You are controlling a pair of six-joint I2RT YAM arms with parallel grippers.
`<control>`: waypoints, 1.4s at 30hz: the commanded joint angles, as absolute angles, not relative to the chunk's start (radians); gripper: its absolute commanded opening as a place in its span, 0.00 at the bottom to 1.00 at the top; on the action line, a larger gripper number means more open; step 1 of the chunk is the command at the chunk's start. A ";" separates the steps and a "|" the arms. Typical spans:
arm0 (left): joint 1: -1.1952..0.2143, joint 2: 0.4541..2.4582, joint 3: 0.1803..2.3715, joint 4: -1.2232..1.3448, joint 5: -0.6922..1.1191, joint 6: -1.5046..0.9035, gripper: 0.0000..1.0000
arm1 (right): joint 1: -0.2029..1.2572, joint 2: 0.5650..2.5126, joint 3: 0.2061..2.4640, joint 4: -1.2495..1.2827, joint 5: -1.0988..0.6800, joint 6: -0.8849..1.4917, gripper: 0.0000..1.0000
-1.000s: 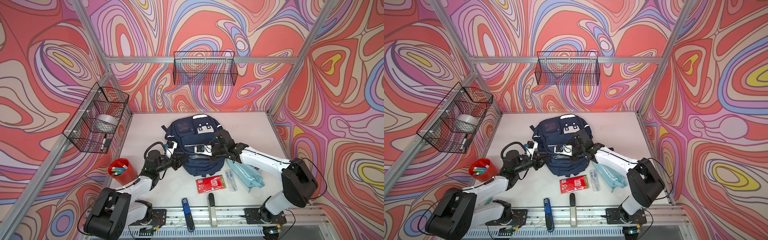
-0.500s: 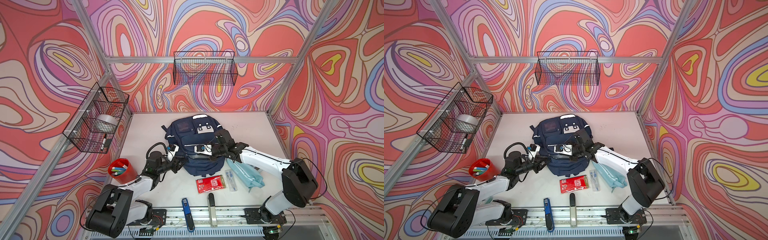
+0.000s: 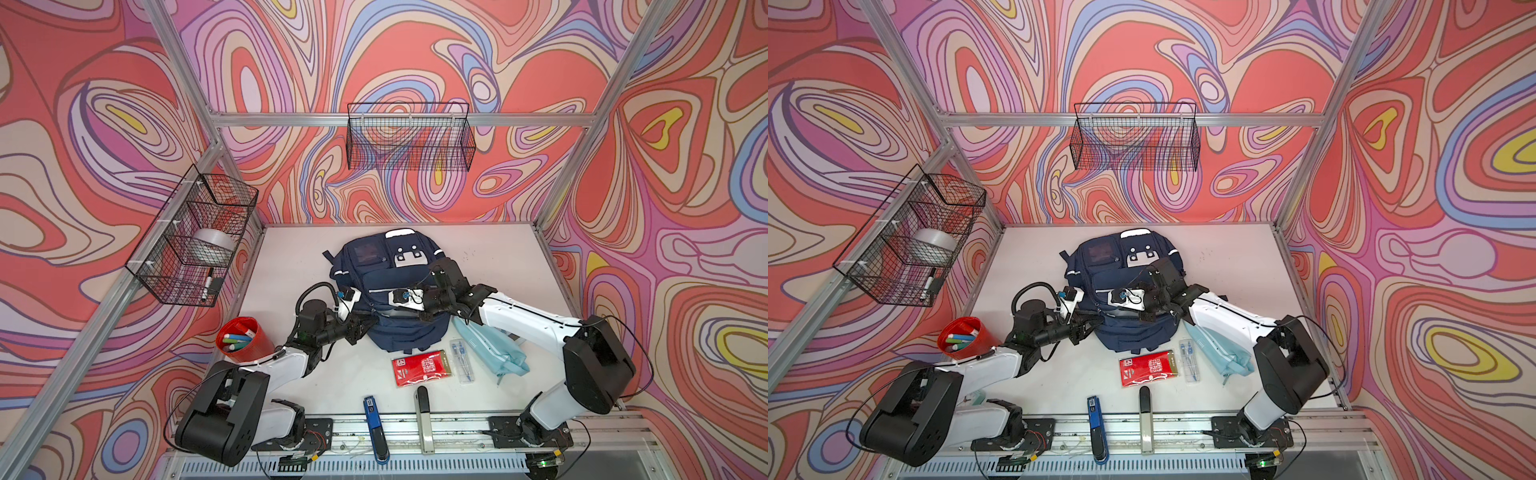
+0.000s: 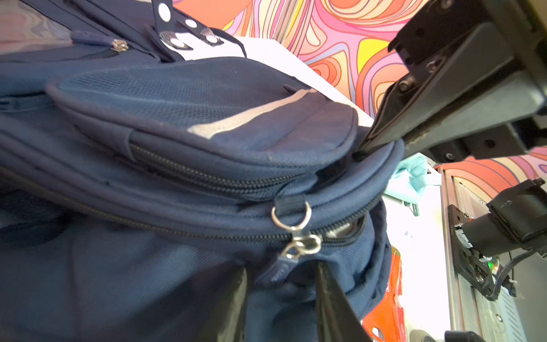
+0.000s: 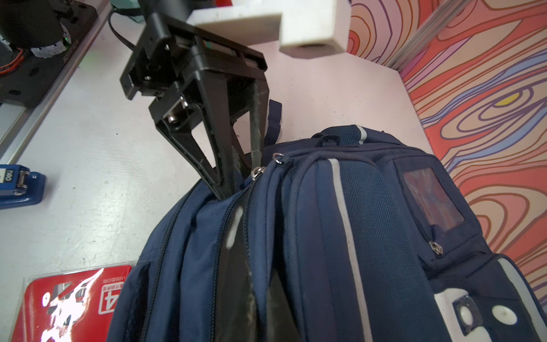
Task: Pack books, pencil case, and school supplies into a backpack
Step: Unzip the student bag at the center of the table.
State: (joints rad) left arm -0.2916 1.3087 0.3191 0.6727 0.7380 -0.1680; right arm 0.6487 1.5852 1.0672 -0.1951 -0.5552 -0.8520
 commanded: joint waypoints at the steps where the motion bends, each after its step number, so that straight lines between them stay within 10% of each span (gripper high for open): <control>1: -0.313 1.334 0.363 0.693 0.750 -0.146 0.27 | 0.643 1.592 1.095 -0.173 -0.595 -0.840 0.00; 6: -0.316 1.328 0.345 0.727 0.741 -0.167 0.01 | 0.643 1.588 1.086 -0.167 -0.587 -0.838 0.00; 25: -0.314 1.135 0.383 0.355 0.323 -0.275 0.00 | 0.643 1.565 1.035 -0.142 -0.509 -0.824 0.00; 42: -0.169 1.362 0.614 0.321 0.233 -0.347 0.00 | 0.689 1.548 1.018 -0.191 -0.496 -0.854 0.00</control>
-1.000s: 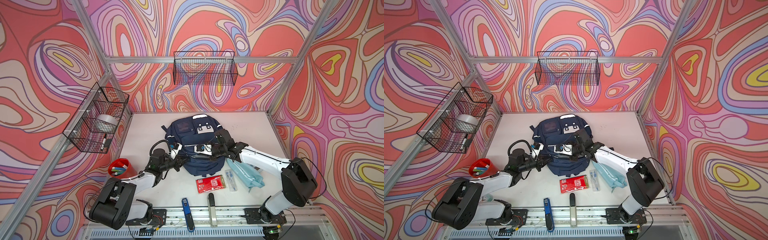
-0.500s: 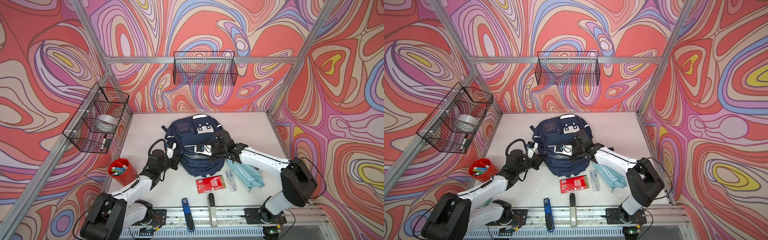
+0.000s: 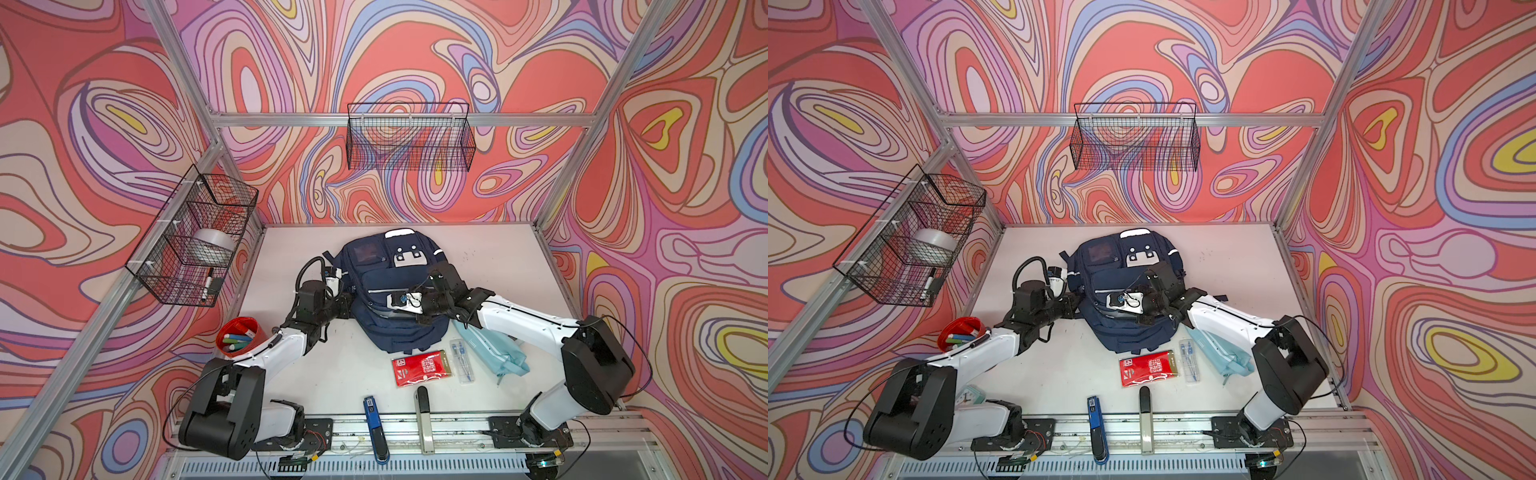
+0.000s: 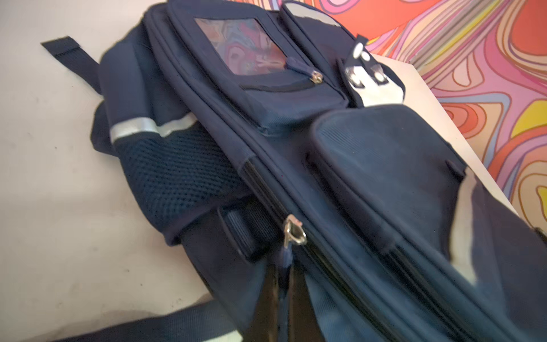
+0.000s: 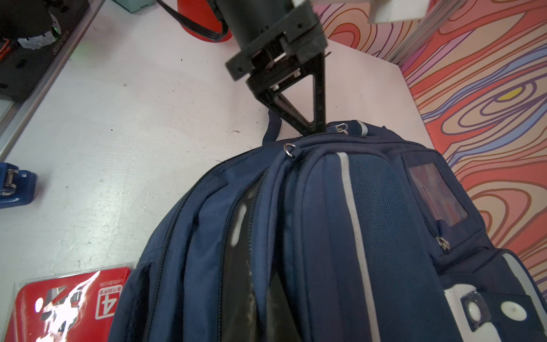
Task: Pack books, pencil case, and school supplies into a backpack
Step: Unzip the student bag at the center of the table.
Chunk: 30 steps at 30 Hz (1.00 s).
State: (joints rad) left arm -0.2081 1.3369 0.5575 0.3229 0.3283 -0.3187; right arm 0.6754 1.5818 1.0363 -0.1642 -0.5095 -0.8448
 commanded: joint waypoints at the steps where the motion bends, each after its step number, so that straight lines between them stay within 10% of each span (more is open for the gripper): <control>1: -0.164 1.376 0.639 0.300 0.212 -0.337 0.00 | 0.695 1.548 1.017 -0.199 -0.495 -0.858 0.00; 24: -0.042 1.540 0.783 0.381 0.297 -0.362 0.01 | 0.719 1.553 1.004 -0.114 -0.405 -0.833 0.00; 30: -0.048 1.394 0.735 0.223 0.189 -0.352 0.67 | 0.713 1.602 1.088 -0.163 -0.365 -0.837 0.00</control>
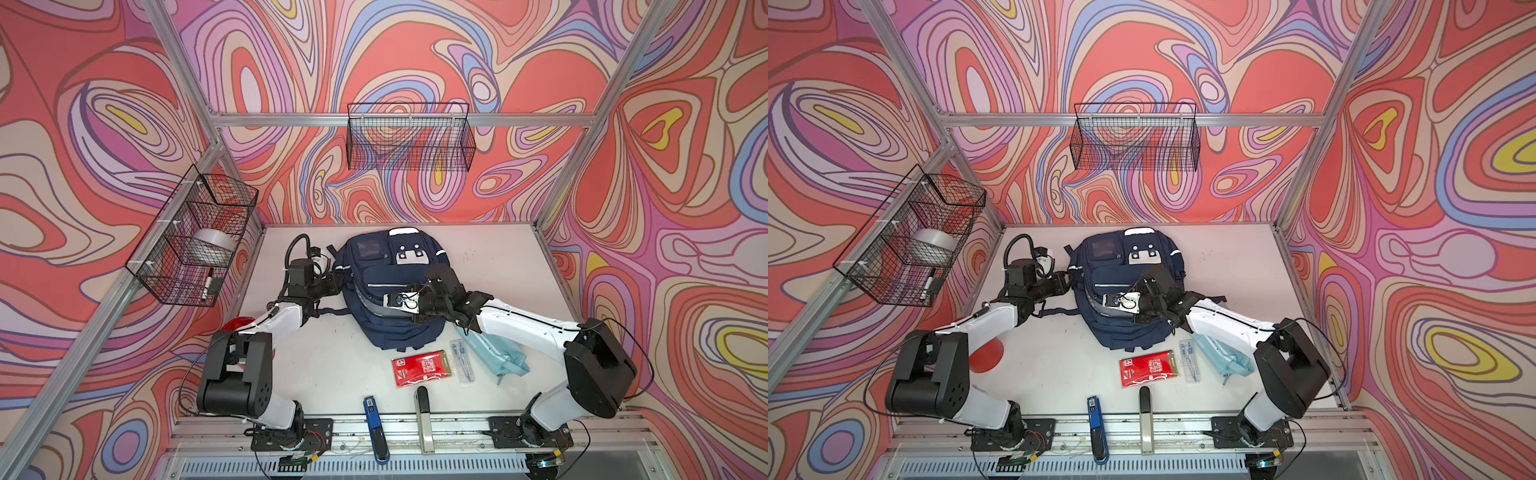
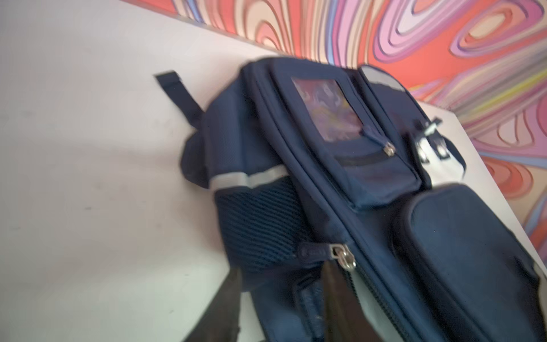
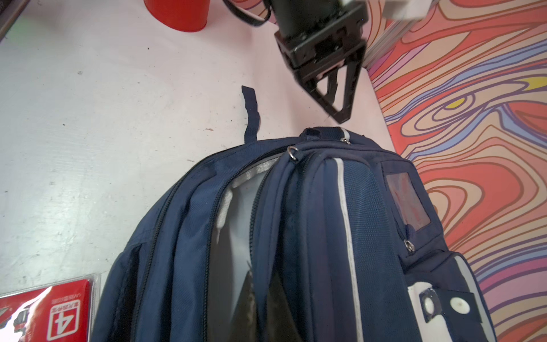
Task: Pack books, pencil case, and school supplies into a backpack
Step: Unzip the student bag at the center of the table, then open the student bag at the center of the table.
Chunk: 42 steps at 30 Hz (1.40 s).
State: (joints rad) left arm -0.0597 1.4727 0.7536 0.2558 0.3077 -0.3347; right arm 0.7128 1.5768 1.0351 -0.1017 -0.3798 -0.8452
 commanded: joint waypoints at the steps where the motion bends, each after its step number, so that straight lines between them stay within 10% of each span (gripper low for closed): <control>1: -0.048 1.368 0.728 0.202 0.181 -0.355 0.70 | 0.712 1.617 1.103 -0.183 -0.354 -0.845 0.00; 4: -0.080 1.305 0.712 0.175 0.193 -0.327 0.75 | 0.711 1.637 1.130 -0.205 -0.348 -0.843 0.04; 9: -0.257 1.262 0.721 0.115 0.147 -0.224 0.75 | 0.711 1.600 1.054 -0.047 -0.262 -0.728 0.61; 17: -0.436 1.183 0.692 0.067 0.117 -0.025 0.75 | 0.683 1.485 0.892 0.071 -0.241 -0.470 0.64; 30: -0.661 1.312 0.828 -0.024 0.064 0.239 0.83 | 0.577 1.286 0.758 0.077 -0.064 -0.087 0.97; 42: -0.714 1.571 1.008 -0.063 -0.080 0.368 0.89 | 0.451 1.256 0.760 0.038 -0.040 0.095 0.97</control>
